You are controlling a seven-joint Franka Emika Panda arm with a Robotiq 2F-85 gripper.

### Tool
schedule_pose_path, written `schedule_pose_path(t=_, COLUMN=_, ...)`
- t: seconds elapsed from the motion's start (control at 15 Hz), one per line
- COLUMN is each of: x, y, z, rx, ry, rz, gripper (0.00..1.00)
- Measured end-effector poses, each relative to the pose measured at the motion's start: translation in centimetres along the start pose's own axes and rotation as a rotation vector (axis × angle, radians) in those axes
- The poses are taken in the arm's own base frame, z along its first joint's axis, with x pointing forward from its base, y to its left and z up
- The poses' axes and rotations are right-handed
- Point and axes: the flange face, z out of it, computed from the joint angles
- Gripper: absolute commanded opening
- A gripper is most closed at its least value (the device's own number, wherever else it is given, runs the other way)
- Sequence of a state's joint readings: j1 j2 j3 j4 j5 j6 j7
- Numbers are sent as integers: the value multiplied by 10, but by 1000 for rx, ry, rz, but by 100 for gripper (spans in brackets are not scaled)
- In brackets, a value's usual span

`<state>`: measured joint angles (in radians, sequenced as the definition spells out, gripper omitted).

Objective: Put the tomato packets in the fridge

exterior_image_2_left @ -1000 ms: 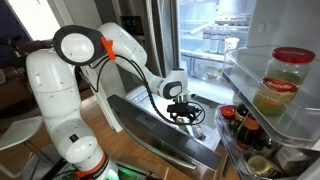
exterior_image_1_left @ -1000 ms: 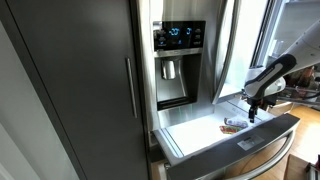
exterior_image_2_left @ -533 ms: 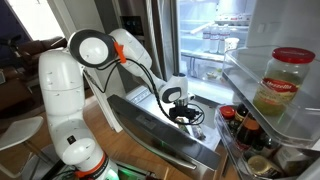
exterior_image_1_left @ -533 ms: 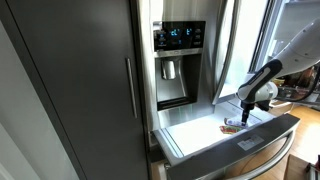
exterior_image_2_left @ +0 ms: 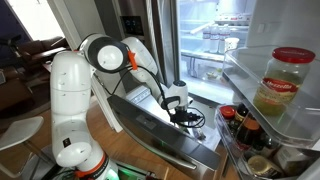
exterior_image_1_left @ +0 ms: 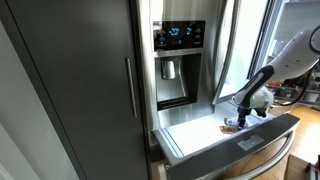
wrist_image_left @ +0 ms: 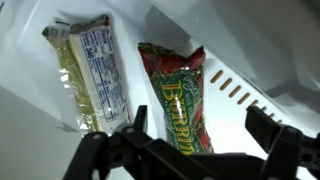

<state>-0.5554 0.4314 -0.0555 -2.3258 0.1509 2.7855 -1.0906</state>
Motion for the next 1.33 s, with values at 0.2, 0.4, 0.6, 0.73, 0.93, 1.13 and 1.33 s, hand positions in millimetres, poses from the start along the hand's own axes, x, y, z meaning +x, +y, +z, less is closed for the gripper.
schedule_pose_path(t=0.2, x=4, y=-1, z=6, rx=0, ry=43, rz=-49, gripper=70)
schedule_pose_path(t=0.4, x=6, y=0, z=10, rx=4, ry=77, rz=-92, gripper=45)
schedule_pose_path(t=0.6, x=6, y=-1, z=13, rx=16, ry=94, rz=-128, gripper=21)
schedule_pose_path(t=0.73, x=4, y=-1, z=15, rx=23, ry=100, rz=-148, gripper=8)
schedule_pose_path(t=0.93, x=1, y=3, z=15, rx=23, ry=110, rz=-167, gripper=0)
schedule_pose_path(t=1.13, x=-1, y=6, z=15, rx=22, ry=115, rz=-174, gripper=0)
schedule_pose_path(t=1.33, x=0, y=9, z=12, rx=16, ry=123, rz=-171, gripper=0)
